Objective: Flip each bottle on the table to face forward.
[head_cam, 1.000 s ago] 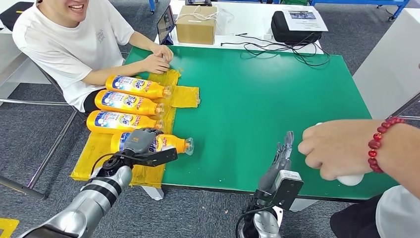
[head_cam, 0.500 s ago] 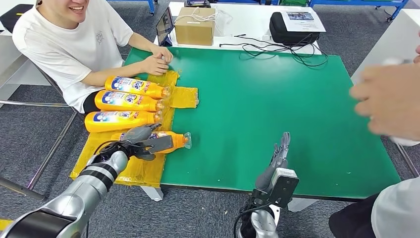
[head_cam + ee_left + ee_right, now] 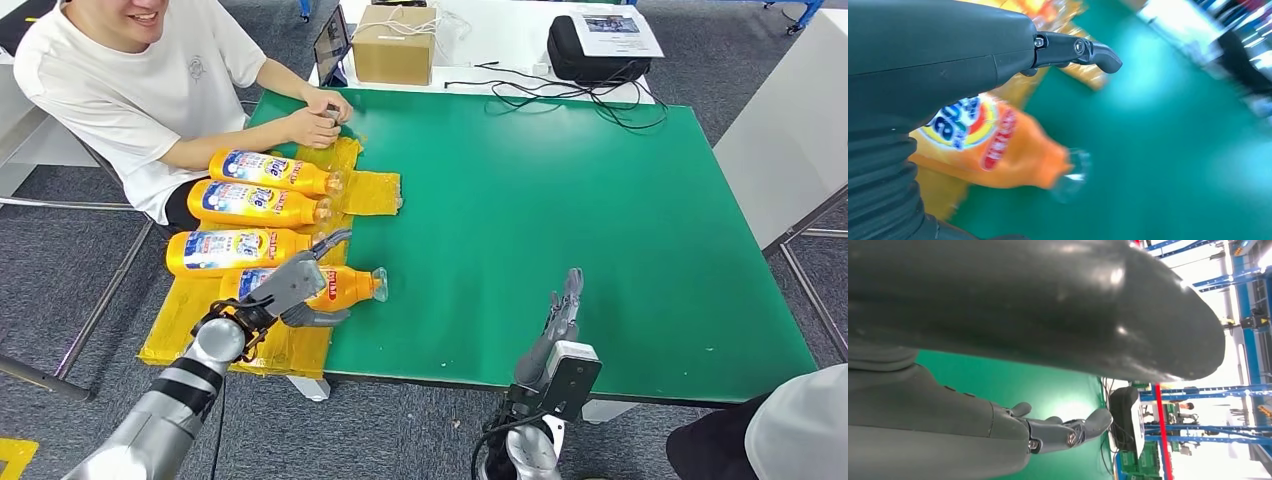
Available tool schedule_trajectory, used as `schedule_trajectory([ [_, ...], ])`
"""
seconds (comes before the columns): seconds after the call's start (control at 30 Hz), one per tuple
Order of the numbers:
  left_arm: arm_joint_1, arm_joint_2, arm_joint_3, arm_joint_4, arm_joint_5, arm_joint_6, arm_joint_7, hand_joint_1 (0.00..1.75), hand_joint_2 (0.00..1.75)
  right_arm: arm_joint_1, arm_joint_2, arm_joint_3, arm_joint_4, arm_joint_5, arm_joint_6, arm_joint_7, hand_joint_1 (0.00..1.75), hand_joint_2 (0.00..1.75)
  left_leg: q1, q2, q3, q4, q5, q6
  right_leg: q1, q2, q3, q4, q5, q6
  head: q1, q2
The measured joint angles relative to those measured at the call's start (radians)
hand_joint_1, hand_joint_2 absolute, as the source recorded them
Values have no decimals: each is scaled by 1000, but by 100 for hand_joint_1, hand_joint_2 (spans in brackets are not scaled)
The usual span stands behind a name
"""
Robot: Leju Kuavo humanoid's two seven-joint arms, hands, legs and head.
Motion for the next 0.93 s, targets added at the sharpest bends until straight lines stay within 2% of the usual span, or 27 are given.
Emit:
schedule_trajectory([
  [0.13,47,8,-24,-136,21,39,-9,0,175,2,-2,1,0,12,-1,0,0,0,0,-2,-2,0,0,0,0,-1,-2,0,0,0,0,0],
  [0.3,64,6,-44,-229,14,89,-26,0,175,4,-2,4,0,17,-1,0,0,0,0,-2,-2,0,0,0,0,0,-2,0,0,0,0,0],
  [0.77,81,4,-64,-290,17,101,-34,0,175,8,-1,4,0,19,-1,0,0,0,0,-2,-2,0,0,0,0,0,-2,0,0,0,0,0],
  [0.93,115,-38,-55,-345,154,144,-85,0,175,12,-2,6,0,38,-26,0,0,0,0,-2,-3,0,0,0,0,-1,-2,0,0,0,0,0],
])
